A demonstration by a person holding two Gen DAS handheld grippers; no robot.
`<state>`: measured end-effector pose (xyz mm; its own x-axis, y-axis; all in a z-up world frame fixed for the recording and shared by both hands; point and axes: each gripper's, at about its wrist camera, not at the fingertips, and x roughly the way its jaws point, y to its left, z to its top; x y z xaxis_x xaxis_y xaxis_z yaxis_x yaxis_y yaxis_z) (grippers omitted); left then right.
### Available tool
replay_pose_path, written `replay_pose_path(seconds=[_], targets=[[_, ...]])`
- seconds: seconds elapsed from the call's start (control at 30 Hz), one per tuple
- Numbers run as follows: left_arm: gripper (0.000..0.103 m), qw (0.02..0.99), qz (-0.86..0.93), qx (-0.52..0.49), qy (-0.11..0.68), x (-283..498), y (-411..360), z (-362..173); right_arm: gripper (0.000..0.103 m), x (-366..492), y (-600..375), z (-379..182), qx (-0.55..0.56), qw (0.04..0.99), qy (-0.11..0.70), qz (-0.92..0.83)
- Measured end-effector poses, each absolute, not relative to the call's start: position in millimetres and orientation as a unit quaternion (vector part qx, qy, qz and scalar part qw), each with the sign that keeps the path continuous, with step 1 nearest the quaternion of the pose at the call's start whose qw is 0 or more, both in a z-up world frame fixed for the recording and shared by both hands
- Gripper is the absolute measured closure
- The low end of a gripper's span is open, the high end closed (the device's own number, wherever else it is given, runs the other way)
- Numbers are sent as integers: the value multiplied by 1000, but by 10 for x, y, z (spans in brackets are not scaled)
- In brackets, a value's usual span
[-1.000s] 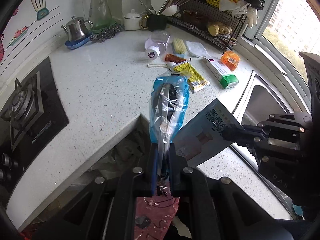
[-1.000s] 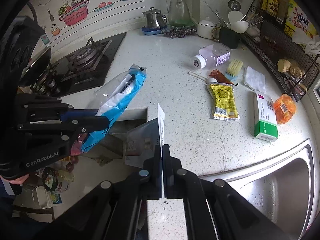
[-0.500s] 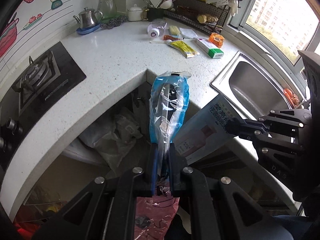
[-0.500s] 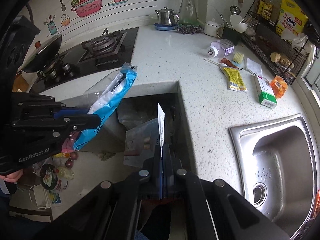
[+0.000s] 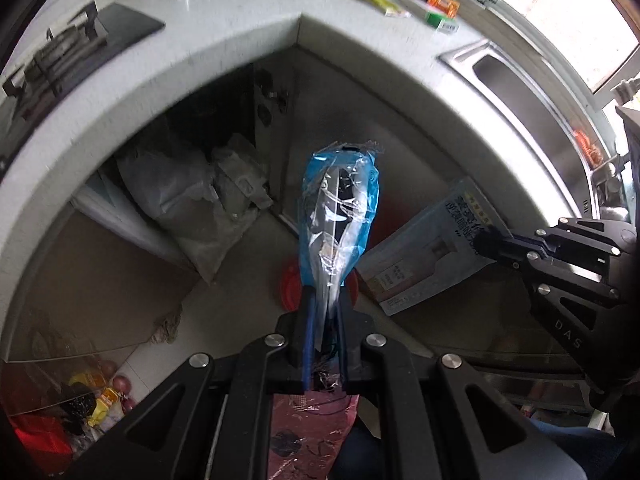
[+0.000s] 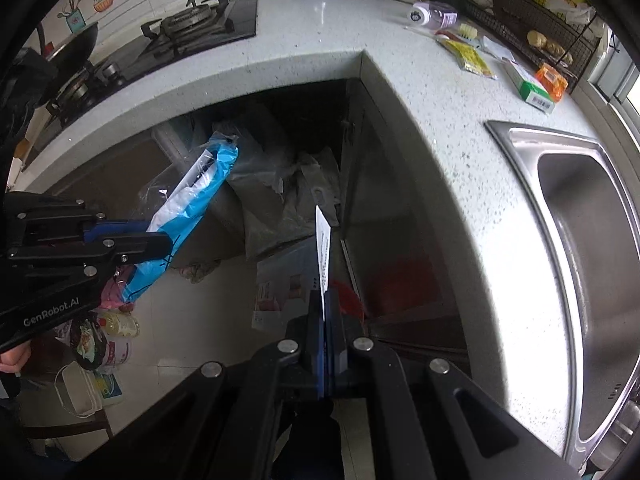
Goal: Collect trash
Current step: 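Carry the toothbrush packaging and sachet down toward the red bucket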
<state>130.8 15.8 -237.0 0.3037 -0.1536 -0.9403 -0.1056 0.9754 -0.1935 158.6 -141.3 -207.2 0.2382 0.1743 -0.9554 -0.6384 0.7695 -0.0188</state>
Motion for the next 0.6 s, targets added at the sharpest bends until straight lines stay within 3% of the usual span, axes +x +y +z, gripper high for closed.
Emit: replay_pose_path(seconds=[0.6], targets=[[95, 735, -56, -114, 666, 1854, -67, -4722, 102, 1935, -1616, -3798, -196, 761, 588, 192]])
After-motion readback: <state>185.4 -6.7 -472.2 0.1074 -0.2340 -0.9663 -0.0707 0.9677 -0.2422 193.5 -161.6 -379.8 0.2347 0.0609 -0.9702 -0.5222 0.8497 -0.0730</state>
